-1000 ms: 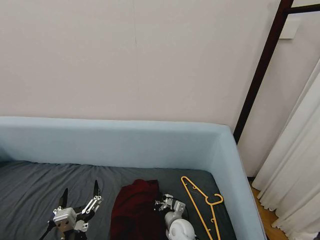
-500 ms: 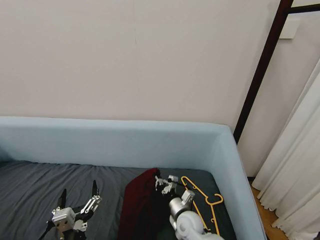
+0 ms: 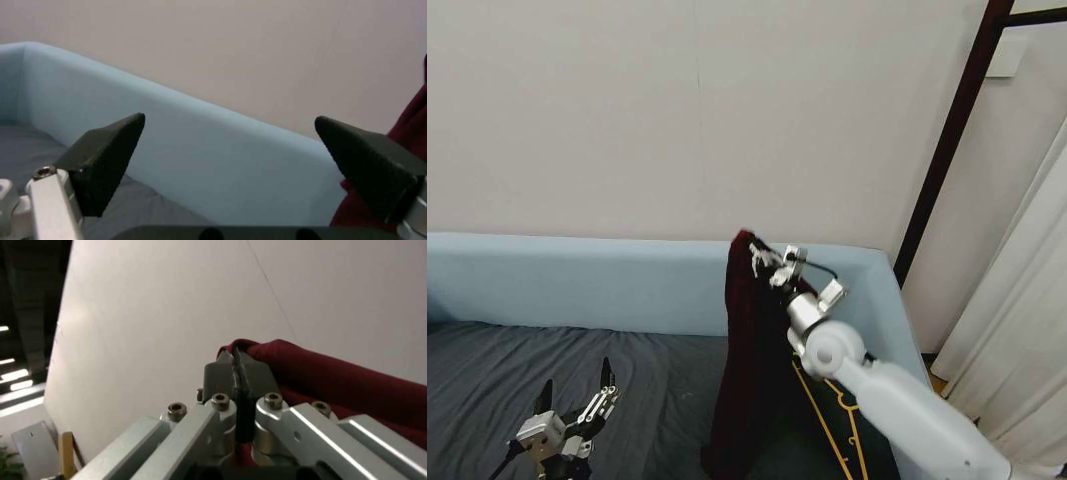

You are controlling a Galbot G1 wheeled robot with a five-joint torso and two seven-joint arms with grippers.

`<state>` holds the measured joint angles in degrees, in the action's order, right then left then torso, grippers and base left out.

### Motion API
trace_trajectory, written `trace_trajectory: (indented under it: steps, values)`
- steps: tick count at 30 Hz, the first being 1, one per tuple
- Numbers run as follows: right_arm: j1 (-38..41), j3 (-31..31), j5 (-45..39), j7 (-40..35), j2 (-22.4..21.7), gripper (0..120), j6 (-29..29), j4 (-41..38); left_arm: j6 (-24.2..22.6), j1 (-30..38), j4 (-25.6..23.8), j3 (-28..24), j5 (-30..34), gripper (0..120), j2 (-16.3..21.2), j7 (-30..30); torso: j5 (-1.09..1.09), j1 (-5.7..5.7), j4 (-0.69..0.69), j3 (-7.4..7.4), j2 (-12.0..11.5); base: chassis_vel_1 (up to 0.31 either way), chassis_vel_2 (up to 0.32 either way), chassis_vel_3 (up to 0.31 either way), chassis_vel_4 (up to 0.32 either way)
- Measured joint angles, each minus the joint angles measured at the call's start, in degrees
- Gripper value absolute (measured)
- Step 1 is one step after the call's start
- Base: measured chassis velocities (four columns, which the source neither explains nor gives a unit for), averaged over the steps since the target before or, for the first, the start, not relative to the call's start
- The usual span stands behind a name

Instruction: Pick up the clothes from the sofa and hang them on the clothes hanger.

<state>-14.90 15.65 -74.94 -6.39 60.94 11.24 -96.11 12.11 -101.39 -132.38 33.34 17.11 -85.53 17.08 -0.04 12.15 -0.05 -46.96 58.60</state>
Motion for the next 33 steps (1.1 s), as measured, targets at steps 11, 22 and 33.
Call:
trace_trajectory:
  steps: [11,22,33]
  values:
    - [10.69,-5.12,-4.46,-1.37,-7.12,0,-1.39,-2.31,0.01,0.37,0.87,-0.02,0.59,100,1.41,0.32,0.00,0.00,-0.02,0.01,0.01,0.000,0.000,0.000,0.000]
    - [-7.28,-5.68,8.24,-8.01,-16.06,0,-4.84,-14.02,0.13,1.52,3.13,-0.27,0.68,100,2.13,0.63,-0.02,-0.01,-0.01,0.02,0.01,0.000,0.000,0.000,0.000]
    - [-42.99,-1.23,31.51,-5.86,-7.37,0,0.05,-3.94,-2.33,3.46,10.47,5.23,1.75,100,6.81,1.42,-0.02,-0.01,-0.02,0.01,0.00,0.000,0.000,0.000,0.000]
